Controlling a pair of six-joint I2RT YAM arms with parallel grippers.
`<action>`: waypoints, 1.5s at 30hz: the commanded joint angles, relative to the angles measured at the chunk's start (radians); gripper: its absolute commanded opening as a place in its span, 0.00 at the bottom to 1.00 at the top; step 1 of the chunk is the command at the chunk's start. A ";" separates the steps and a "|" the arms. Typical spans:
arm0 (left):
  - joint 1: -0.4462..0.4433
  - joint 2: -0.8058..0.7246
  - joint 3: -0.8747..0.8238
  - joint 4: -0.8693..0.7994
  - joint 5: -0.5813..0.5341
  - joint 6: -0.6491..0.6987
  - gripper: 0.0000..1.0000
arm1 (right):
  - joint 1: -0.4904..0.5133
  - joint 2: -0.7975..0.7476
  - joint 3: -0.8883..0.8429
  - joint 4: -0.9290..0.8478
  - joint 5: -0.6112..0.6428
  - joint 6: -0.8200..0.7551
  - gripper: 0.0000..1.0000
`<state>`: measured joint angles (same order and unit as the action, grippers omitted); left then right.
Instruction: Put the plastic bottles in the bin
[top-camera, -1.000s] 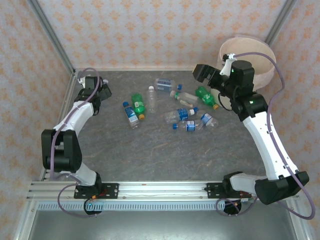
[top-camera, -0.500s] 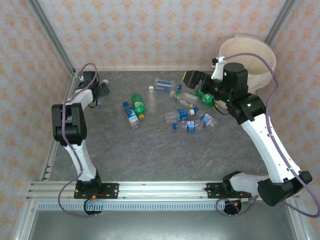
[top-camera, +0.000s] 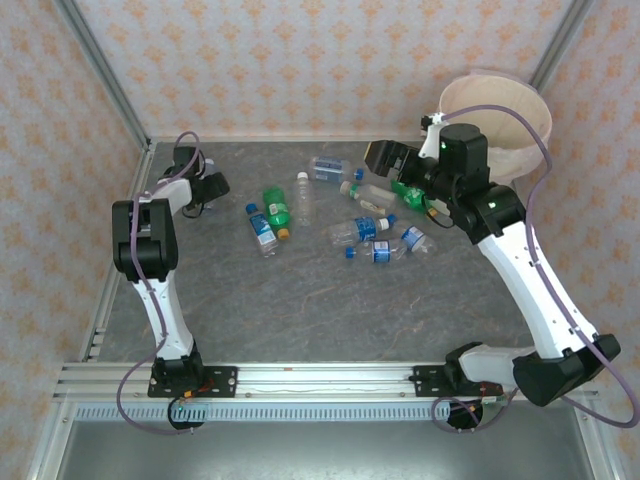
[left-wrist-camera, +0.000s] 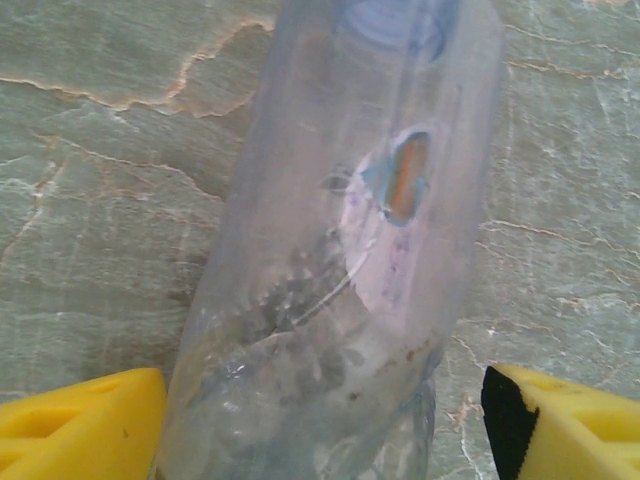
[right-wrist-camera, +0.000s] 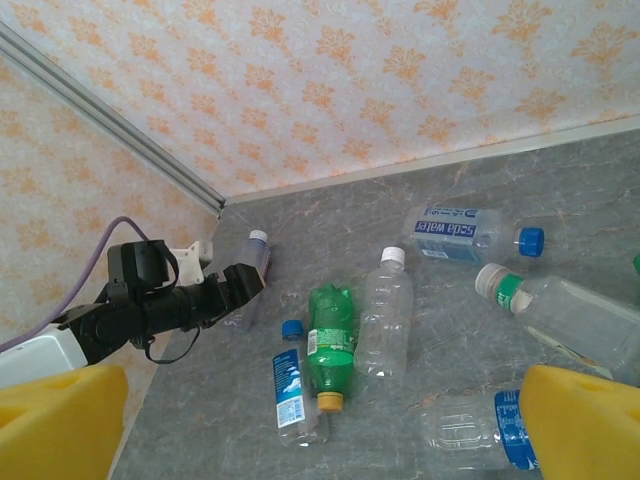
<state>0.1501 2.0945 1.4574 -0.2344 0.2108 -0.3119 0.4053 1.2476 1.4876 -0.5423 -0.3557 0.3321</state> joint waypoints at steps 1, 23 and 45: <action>-0.008 0.027 0.032 -0.002 0.016 0.022 0.80 | 0.007 0.009 0.042 0.002 0.015 0.006 1.00; -0.051 -0.114 -0.061 0.032 0.039 0.008 0.43 | 0.008 -0.040 -0.021 0.057 0.020 0.043 1.00; -0.422 -0.696 -0.357 0.252 0.077 0.046 0.44 | 0.006 -0.013 -0.083 0.254 -0.195 0.149 0.72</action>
<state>-0.2253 1.4513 1.1221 -0.0494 0.2874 -0.2855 0.4080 1.2068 1.3746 -0.3122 -0.4976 0.4606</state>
